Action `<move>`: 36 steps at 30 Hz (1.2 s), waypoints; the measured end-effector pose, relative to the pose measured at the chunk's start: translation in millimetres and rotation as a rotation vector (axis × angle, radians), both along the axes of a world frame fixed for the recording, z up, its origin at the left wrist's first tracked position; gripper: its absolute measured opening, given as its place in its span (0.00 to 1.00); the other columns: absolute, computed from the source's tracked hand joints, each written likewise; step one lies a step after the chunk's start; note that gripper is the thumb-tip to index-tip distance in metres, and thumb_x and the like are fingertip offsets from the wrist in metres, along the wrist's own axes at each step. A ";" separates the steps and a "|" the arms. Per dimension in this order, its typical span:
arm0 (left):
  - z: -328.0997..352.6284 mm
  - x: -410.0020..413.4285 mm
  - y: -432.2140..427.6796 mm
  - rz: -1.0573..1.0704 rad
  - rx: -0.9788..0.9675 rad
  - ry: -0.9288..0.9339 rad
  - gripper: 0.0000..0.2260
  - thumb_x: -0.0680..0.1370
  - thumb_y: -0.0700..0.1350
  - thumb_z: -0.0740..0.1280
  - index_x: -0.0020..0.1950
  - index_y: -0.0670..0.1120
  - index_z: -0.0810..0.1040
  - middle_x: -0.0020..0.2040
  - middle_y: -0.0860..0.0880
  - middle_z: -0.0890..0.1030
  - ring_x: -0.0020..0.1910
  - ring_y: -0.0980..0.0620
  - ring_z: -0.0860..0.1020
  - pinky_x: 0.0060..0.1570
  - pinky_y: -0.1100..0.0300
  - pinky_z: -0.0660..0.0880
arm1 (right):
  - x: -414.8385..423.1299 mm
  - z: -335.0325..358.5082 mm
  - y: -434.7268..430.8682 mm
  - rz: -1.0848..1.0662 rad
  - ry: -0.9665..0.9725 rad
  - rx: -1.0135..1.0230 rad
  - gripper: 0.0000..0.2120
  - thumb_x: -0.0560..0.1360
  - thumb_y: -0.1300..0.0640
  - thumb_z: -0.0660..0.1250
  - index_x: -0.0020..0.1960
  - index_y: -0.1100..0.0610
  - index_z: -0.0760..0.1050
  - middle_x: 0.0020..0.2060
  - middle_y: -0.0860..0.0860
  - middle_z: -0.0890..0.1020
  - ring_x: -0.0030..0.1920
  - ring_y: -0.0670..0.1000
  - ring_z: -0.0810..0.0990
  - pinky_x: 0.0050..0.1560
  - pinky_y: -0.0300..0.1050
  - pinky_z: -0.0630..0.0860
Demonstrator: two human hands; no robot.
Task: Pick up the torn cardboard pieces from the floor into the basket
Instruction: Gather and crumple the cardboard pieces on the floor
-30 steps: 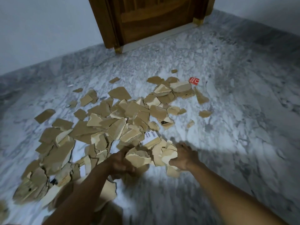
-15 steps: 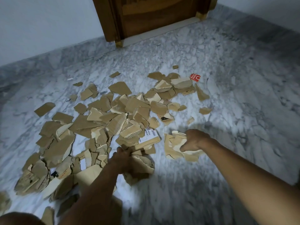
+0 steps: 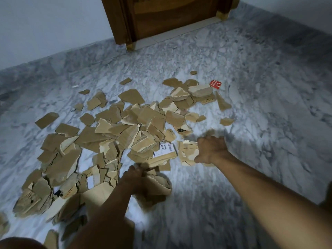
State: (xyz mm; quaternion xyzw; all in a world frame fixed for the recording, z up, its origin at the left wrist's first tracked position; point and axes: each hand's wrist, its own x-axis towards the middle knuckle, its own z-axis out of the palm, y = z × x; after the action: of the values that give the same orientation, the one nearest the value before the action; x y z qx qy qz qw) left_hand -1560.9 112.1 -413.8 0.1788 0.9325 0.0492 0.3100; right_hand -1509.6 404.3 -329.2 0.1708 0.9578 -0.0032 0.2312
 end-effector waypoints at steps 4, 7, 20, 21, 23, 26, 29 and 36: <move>8.9 -0.9 5.0 0.003 0.042 -0.075 0.25 0.76 0.53 0.68 0.71 0.50 0.67 0.62 0.44 0.78 0.58 0.45 0.78 0.59 0.55 0.75 | 18.1 -27.4 -19.6 0.038 -0.014 0.066 0.27 0.72 0.49 0.70 0.68 0.53 0.68 0.63 0.53 0.76 0.64 0.57 0.74 0.63 0.56 0.66; 33.7 -9.0 13.7 -0.064 0.128 -0.212 0.38 0.67 0.53 0.78 0.72 0.50 0.64 0.57 0.45 0.78 0.52 0.48 0.78 0.50 0.61 0.75 | 30.5 -44.8 -24.3 0.074 0.036 0.073 0.24 0.73 0.53 0.68 0.68 0.54 0.69 0.62 0.53 0.77 0.62 0.57 0.74 0.58 0.53 0.70; 7.9 -41.5 95.9 -0.250 0.218 -0.049 0.36 0.68 0.51 0.72 0.75 0.51 0.66 0.76 0.46 0.63 0.73 0.45 0.65 0.72 0.57 0.63 | 65.9 -46.8 28.2 -0.024 -0.025 -0.008 0.26 0.70 0.41 0.69 0.63 0.52 0.70 0.59 0.52 0.79 0.59 0.56 0.78 0.58 0.51 0.70; 7.1 -40.1 96.6 -0.255 0.211 -0.037 0.35 0.68 0.53 0.71 0.74 0.50 0.68 0.75 0.46 0.65 0.71 0.44 0.67 0.70 0.58 0.64 | 72.8 -53.5 28.6 -0.050 0.001 -0.016 0.25 0.71 0.41 0.68 0.63 0.52 0.70 0.60 0.52 0.79 0.60 0.57 0.77 0.58 0.51 0.71; 7.1 -38.4 97.2 -0.242 0.180 -0.014 0.33 0.67 0.53 0.75 0.71 0.49 0.72 0.71 0.44 0.68 0.65 0.44 0.71 0.62 0.60 0.67 | 77.4 -56.2 30.8 -0.068 0.024 -0.027 0.26 0.72 0.38 0.65 0.62 0.52 0.70 0.60 0.52 0.78 0.60 0.57 0.77 0.58 0.52 0.71; 5.5 -38.5 98.4 -0.235 0.176 -0.049 0.38 0.61 0.55 0.76 0.70 0.49 0.73 0.73 0.43 0.61 0.66 0.43 0.70 0.64 0.61 0.68 | 74.8 -49.6 32.7 -0.109 0.006 -0.085 0.29 0.70 0.33 0.64 0.61 0.53 0.70 0.60 0.52 0.78 0.61 0.57 0.77 0.59 0.52 0.70; 8.1 -35.7 100.3 -0.218 0.149 -0.079 0.27 0.67 0.51 0.75 0.65 0.48 0.76 0.69 0.41 0.67 0.63 0.42 0.73 0.60 0.60 0.70 | 74.9 -51.8 32.3 -0.112 0.002 -0.087 0.27 0.71 0.36 0.65 0.62 0.53 0.70 0.61 0.53 0.78 0.62 0.57 0.76 0.60 0.52 0.69; 18.4 -12.2 113.5 -0.349 0.043 0.100 0.42 0.64 0.59 0.74 0.75 0.56 0.63 0.79 0.50 0.56 0.76 0.42 0.55 0.71 0.44 0.57 | 81.0 -49.0 31.8 -0.132 0.019 -0.086 0.29 0.69 0.35 0.68 0.62 0.53 0.70 0.60 0.52 0.78 0.61 0.56 0.77 0.59 0.52 0.69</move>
State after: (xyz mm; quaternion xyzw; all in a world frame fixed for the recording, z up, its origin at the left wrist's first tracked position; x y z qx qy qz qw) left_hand -1573.1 225.6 -395.4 0.3468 0.9003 0.0054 0.2630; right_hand -1428.6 436.1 -378.2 0.2237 0.9455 -0.0610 0.2284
